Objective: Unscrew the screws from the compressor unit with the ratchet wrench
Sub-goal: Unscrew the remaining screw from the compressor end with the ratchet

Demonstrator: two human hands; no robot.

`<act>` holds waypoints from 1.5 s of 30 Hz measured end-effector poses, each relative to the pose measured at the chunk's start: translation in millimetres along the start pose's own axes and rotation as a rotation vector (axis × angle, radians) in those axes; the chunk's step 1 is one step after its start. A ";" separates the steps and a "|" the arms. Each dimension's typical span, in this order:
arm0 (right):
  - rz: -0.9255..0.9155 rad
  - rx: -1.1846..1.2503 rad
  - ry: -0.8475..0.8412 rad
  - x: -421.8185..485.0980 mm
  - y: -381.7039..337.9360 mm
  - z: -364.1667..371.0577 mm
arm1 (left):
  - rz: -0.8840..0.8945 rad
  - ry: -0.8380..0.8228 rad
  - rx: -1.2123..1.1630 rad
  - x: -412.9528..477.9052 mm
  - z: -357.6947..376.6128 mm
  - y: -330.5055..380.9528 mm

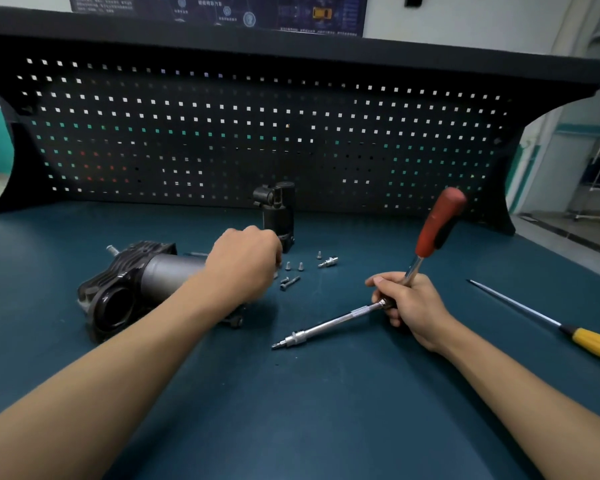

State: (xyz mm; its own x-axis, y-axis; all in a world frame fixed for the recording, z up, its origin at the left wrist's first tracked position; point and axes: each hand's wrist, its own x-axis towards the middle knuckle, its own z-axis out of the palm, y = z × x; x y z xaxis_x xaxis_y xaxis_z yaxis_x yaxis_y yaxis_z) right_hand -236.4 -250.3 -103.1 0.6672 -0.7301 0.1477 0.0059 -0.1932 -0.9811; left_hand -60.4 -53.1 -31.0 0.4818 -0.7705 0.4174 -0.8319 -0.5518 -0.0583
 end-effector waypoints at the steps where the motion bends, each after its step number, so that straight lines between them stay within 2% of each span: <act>1: 0.001 0.005 0.001 0.6 -0.4 -1.6 | 0.021 -0.021 -0.030 6.4 -2.2 7.3; 6: 0.024 0.003 -0.011 6.0 -4.5 -12.7 | 0.265 -0.085 -0.154 31.7 -14.6 47.6; 9: 0.031 -0.009 -0.022 9.6 -7.1 -19.6 | 0.297 -0.114 -0.122 43.1 -23.1 53.9; 16: 0.039 -0.004 -0.017 10.9 0.7 -27.4 | 0.440 -0.037 -0.126 33.5 0.4 87.7; 22: 0.079 -0.025 -0.032 16.0 -5.3 -42.8 | 0.446 0.119 -0.166 47.9 14.1 112.7; 26: 0.105 -0.024 -0.032 18.4 -1.0 -46.4 | 0.449 0.049 -0.160 63.1 29.5 137.9; 31: 0.112 -0.020 -0.055 20.2 0.8 -50.1 | 0.344 -0.108 -0.214 83.4 50.9 145.0; 34: 0.116 -0.010 -0.072 20.6 1.3 -56.3 | 0.366 -0.197 -0.212 78.0 47.0 127.9; 38: 0.120 -0.018 -0.078 23.0 2.7 -58.0 | 0.346 -0.124 -0.330 68.0 -0.9 53.9; 43: 0.120 -0.021 -0.032 19.3 4.9 -54.6 | 0.109 -0.482 -0.203 33.9 -42.1 -55.2; 45: 0.112 -0.020 -0.022 20.4 4.6 -55.3 | 0.072 -0.491 -0.238 7.3 -35.2 -73.9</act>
State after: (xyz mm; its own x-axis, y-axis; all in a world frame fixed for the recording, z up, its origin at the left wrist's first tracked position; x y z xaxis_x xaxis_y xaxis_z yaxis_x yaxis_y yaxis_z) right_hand -263.9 -302.3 -97.6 0.6787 -0.7336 0.0340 -0.0844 -0.1240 -0.9887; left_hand -5.1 -6.7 8.3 0.4457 -0.8935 -0.0552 -0.8795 -0.4486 0.1589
